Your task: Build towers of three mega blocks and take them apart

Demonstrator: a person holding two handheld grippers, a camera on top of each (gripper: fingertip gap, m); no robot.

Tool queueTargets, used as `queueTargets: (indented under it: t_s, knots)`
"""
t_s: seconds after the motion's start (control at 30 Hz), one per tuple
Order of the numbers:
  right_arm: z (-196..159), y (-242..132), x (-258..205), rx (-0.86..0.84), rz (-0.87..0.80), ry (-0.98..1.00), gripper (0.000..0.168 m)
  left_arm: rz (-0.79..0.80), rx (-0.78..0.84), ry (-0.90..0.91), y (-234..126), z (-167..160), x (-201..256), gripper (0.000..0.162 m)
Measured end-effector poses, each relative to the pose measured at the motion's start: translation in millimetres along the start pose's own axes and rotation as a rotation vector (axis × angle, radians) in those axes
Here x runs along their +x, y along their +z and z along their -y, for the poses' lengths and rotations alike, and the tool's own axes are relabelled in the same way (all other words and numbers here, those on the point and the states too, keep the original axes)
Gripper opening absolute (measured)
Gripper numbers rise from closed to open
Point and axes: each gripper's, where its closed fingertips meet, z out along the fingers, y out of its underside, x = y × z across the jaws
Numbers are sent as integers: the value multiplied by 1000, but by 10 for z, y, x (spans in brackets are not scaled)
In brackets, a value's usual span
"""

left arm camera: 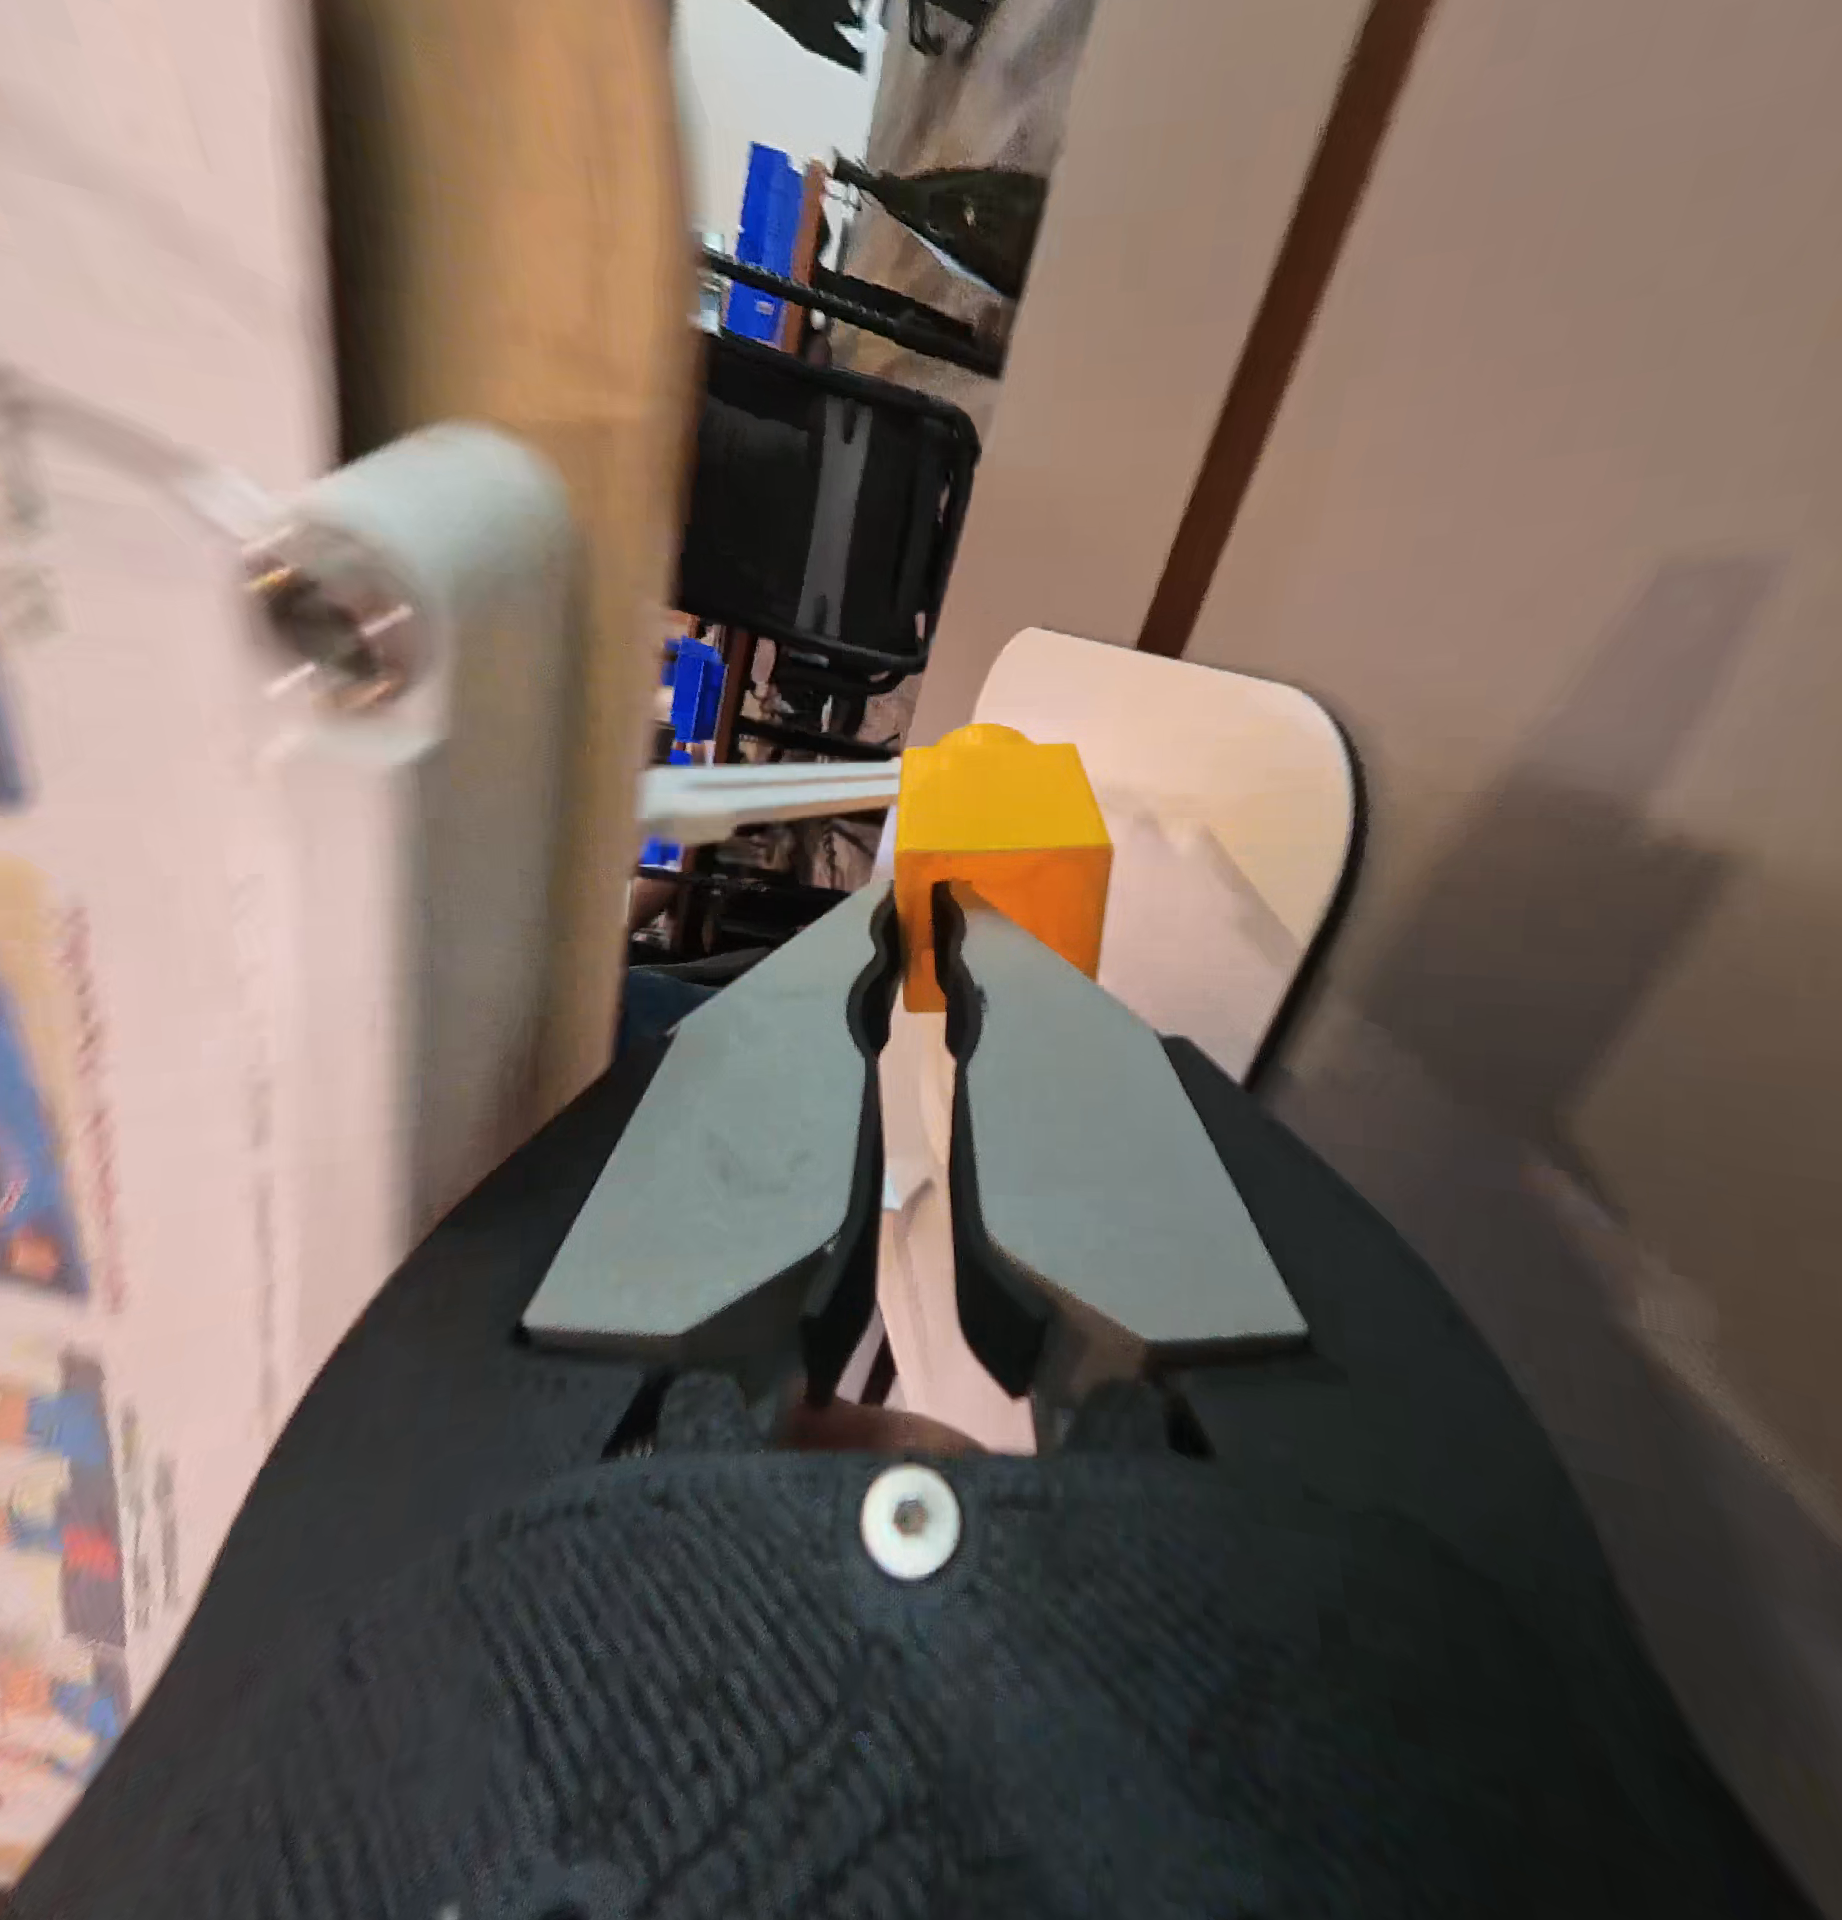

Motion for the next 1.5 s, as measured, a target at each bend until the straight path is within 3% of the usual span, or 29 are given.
queueTargets:
  t_s: [0.2, 0.3, 0.4, 0.57, 0.7, 0.83, 0.9, 0.97, 1.13, 1.23, 1.3, 1.4, 1.5]
  knots:
    - [43, -29, 13, 24, -5, 2, 12, -52, 119, -267, -657, -152, -129, 3]
    - [104, -67, 20, 56, -6, 9, 12, -78, 224, -495, -1136, -265, -283, 3]
    - [204, -135, 27, 108, 25, 48, 14, -218, 516, -750, -1816, -98, -396, 3]
    - [465, -302, -62, 233, 177, 194, 33, -312, 877, -895, -2931, 146, -549, 3]
    - [699, -401, -213, 360, 411, 395, 50, -277, 1005, -898, -3432, 235, -623, 3]
    - [938, -500, -337, 479, 640, 558, 62, -232, 1002, -790, -3534, 290, -443, 3]
    - [956, -464, -311, 491, 630, 577, 60, -200, 988, -757, -3517, 289, -420, 3]
    - [924, -408, -268, 482, 595, 581, 43, -198, 985, -750, -3509, 276, -420, 3]
    - [862, -324, -264, 452, 565, 563, 42, -217, 956, -716, -3458, 216, -354, 4]
    - [775, -268, -229, 401, 519, 523, 41, -307, 923, -672, -3427, 154, -231, 8]
    - [710, -244, -135, 373, 451, 492, 40, -404, 952, -677, -3478, 109, -171, 21]
    - [579, -208, -15, 299, 352, 426, 40, -567, 924, -834, -3433, 0, -201, 40]
    - [531, -209, -79, 256, 400, 404, 40, -769, 924, -1001, -3441, -4, -189, 46]
